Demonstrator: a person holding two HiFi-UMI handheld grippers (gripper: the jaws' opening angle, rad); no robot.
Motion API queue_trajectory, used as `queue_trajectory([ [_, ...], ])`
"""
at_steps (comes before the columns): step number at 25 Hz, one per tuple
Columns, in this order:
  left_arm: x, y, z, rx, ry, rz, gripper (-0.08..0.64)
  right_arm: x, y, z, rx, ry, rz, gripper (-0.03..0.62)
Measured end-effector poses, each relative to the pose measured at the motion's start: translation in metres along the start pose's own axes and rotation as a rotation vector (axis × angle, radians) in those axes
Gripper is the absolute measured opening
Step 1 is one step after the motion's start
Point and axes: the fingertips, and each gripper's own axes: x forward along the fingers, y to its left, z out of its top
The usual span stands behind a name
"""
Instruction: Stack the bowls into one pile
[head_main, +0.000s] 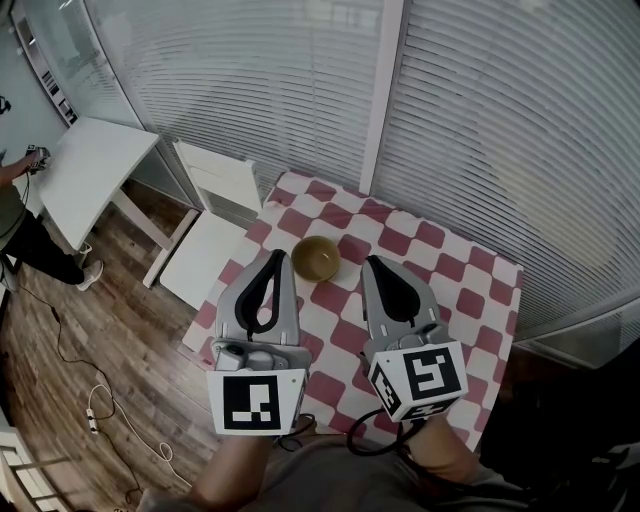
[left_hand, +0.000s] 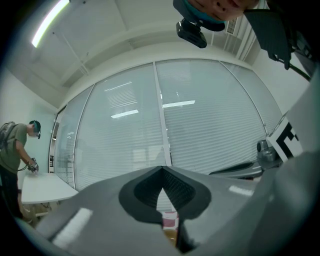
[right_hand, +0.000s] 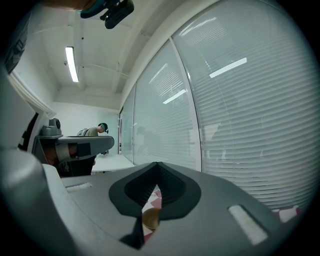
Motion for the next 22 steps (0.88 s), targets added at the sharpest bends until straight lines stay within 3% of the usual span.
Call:
queue_trajectory([
  [22,0.0052,-0.0038,-0.0008,0.004,0.001,-0.013,0.0,0.0005,-0.0036,-0.0009,0.0,-0.002,-0.006,0.026],
])
